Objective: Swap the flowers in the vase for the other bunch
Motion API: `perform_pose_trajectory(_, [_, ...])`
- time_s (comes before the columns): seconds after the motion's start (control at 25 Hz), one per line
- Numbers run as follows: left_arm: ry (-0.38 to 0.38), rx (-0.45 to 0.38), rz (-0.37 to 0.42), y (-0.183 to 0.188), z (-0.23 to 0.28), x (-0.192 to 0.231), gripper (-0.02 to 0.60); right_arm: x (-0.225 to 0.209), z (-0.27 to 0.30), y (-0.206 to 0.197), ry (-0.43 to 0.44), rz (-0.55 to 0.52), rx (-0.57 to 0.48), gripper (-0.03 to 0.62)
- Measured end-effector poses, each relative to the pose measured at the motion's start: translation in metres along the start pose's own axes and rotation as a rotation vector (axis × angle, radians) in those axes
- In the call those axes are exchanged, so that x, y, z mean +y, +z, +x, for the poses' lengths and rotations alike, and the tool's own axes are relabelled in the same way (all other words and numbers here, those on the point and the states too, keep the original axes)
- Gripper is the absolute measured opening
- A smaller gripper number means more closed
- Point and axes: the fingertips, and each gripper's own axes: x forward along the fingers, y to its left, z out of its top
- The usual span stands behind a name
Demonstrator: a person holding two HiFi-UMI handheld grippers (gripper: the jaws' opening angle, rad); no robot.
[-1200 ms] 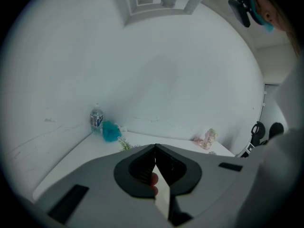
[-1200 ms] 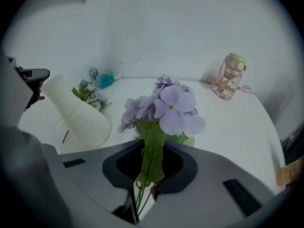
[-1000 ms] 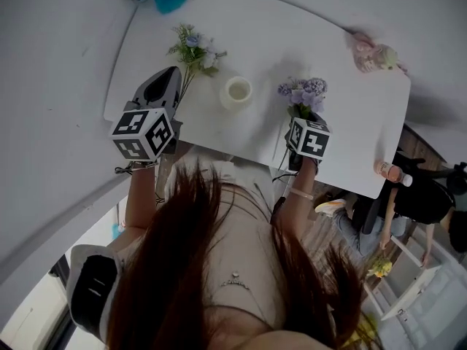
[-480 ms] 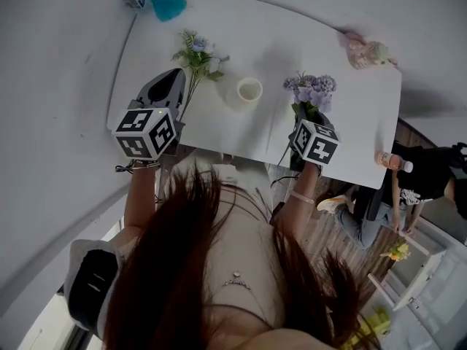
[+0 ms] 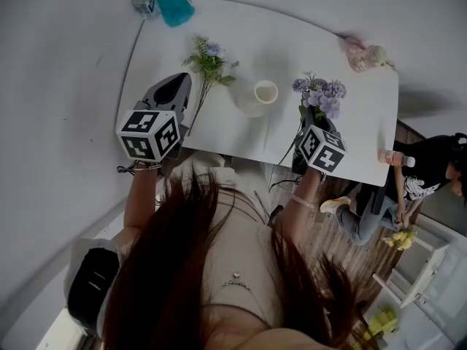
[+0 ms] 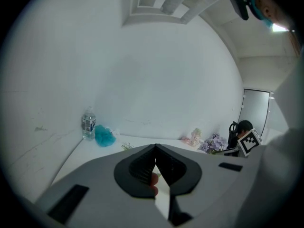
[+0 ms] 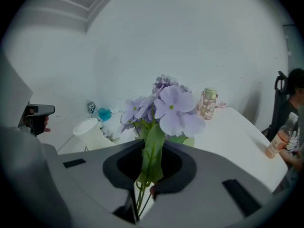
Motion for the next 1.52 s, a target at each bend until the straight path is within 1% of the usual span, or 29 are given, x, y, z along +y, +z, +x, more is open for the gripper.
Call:
perform_pose_trajectory(0.12, [-0.018, 0.003, 0.0, -0.001, -0.005, 0.004, 0.005, 0.009, -0.004, 0.001, -0.004, 0.019, -0.021, 0.06])
perform_pose_trajectory(0.32, [-0.044, 0.01, -0.001, -0.006, -0.019, 0.013, 0.005, 0.026, -0.017, 0.01, -0.016, 0.037, -0.088, 0.06])
perform_pose_trajectory(0.84, [-0.059, -0.001, -0.015, -0.01, -0.048, 0.043, 0.005, 0.05, -0.056, 0.053, -0.083, 0.056, -0.304, 0.06])
perform_pose_trajectory(1.12, [-0.051, -0.009, -0.029, -0.011, -0.059, 0.057, 0.005, 0.065, -0.073, 0.077, -0.084, 0.008, -0.378, 0.06])
perform_pose_trajectory(1.28, [-0.042, -0.017, -0.042, -0.015, -0.061, 0.062, 0.005, 0.072, -0.085, 0.094, -0.079, -0.019, -0.447, 0.06])
perform_pose_trajectory(1.52, [-0.027, -0.014, -0.054, -0.016, -0.062, 0.055, 0.005, 0.082, -0.102, 0.13, -0.033, -0.057, -0.537, 0.06])
